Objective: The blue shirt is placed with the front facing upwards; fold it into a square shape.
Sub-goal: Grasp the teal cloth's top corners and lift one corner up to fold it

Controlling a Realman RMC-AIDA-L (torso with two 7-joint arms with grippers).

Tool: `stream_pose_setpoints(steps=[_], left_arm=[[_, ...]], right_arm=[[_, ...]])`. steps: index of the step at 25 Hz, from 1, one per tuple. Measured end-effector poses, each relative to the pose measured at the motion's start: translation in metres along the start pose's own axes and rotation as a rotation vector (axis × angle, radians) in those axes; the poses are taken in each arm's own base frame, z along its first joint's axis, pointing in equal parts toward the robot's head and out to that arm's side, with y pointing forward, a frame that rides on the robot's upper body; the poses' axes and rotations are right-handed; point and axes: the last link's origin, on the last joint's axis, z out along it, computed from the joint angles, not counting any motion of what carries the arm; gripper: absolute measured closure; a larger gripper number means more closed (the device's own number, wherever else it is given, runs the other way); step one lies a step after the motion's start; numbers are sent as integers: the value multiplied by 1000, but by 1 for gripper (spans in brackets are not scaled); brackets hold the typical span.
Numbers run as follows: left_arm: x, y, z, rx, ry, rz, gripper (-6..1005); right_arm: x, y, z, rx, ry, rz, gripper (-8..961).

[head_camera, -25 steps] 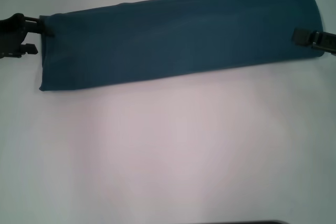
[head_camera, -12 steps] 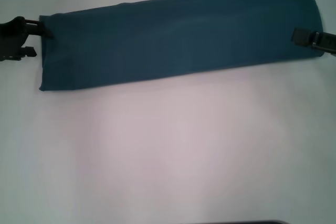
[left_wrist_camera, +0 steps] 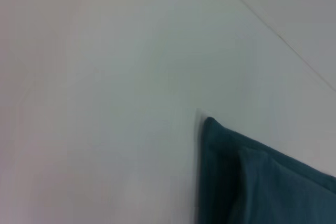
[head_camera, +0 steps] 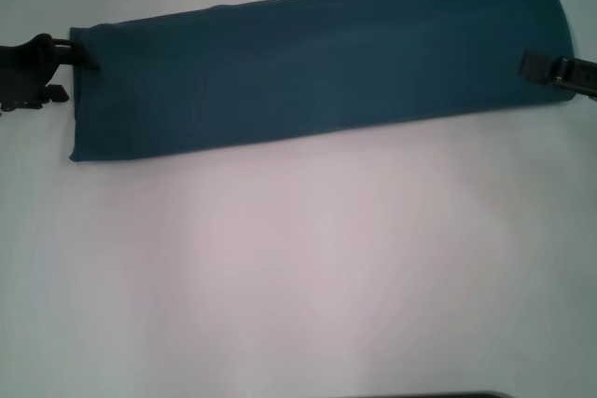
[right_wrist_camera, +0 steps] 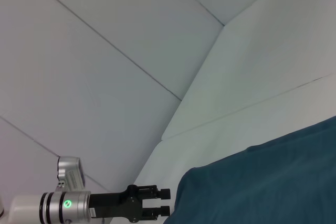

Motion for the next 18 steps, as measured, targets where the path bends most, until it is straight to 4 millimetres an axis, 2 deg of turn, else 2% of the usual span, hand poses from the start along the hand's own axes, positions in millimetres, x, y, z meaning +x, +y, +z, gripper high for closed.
stream_pose_setpoints(steps=[18], left_arm=[[-7,5,6,6,-24,38,312]], right_arm=[[-2,0,0,2,-4,-3,8]])
